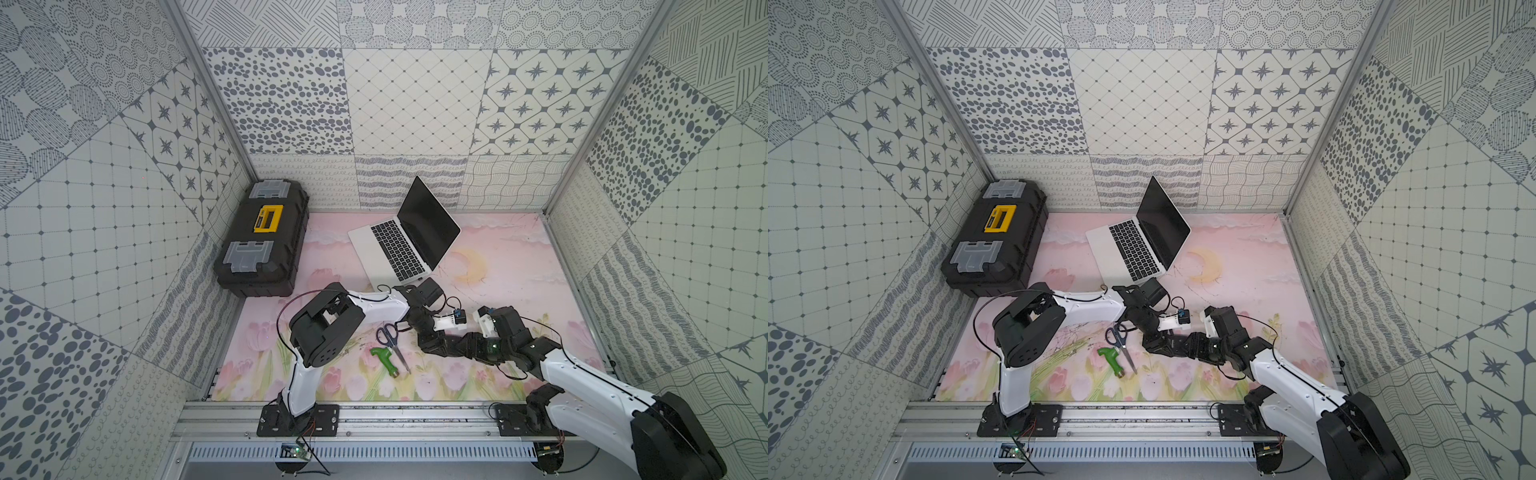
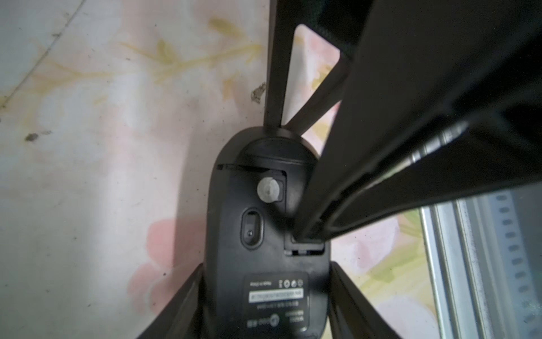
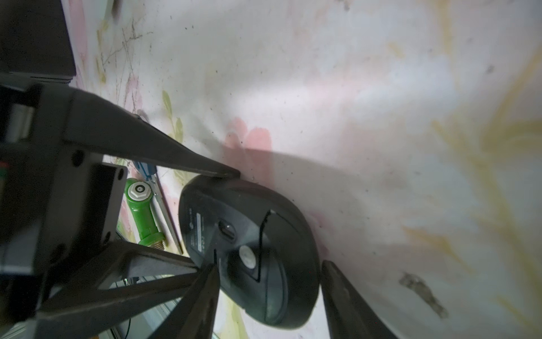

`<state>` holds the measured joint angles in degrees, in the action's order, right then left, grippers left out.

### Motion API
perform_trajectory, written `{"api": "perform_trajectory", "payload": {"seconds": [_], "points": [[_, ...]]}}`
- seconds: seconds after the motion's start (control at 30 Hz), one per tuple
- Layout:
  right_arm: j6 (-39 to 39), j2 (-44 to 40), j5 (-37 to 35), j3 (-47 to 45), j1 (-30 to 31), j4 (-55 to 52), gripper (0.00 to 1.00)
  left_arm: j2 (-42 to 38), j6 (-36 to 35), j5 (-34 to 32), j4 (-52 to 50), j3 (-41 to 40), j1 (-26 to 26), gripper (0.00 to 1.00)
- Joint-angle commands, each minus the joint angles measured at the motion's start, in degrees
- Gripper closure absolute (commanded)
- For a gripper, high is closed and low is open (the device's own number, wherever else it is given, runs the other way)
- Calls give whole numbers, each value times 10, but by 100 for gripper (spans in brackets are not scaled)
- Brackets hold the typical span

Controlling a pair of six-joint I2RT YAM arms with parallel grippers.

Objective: Insert the wireless mouse receiver into the laptop
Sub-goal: Close the lid on the mouse.

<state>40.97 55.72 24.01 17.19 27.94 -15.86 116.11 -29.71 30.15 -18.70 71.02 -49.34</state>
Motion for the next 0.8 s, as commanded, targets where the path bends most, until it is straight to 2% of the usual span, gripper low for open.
{"api": "perform_trajectory", "payload": {"seconds": [0.0,0.13,0.23,0.47,0.6,0.77], "points": [[7,-25,-14,1,2,-8,33,32,32,-100,-90,-19,-1,67],[2,-65,-72,20,1,-79,24,32,32,-100,-89,-19,-1,67],[-4,-86,-123,36,1,-136,24,33,33,-101,-88,-19,-1,67],[-6,-104,-119,49,2,-143,61,34,33,-101,-89,-18,0,67],[-10,-91,-102,50,3,-123,71,36,33,-101,-90,-16,0,68],[-4,-61,-77,43,10,-75,75,36,33,-101,-90,-16,0,68]]}}
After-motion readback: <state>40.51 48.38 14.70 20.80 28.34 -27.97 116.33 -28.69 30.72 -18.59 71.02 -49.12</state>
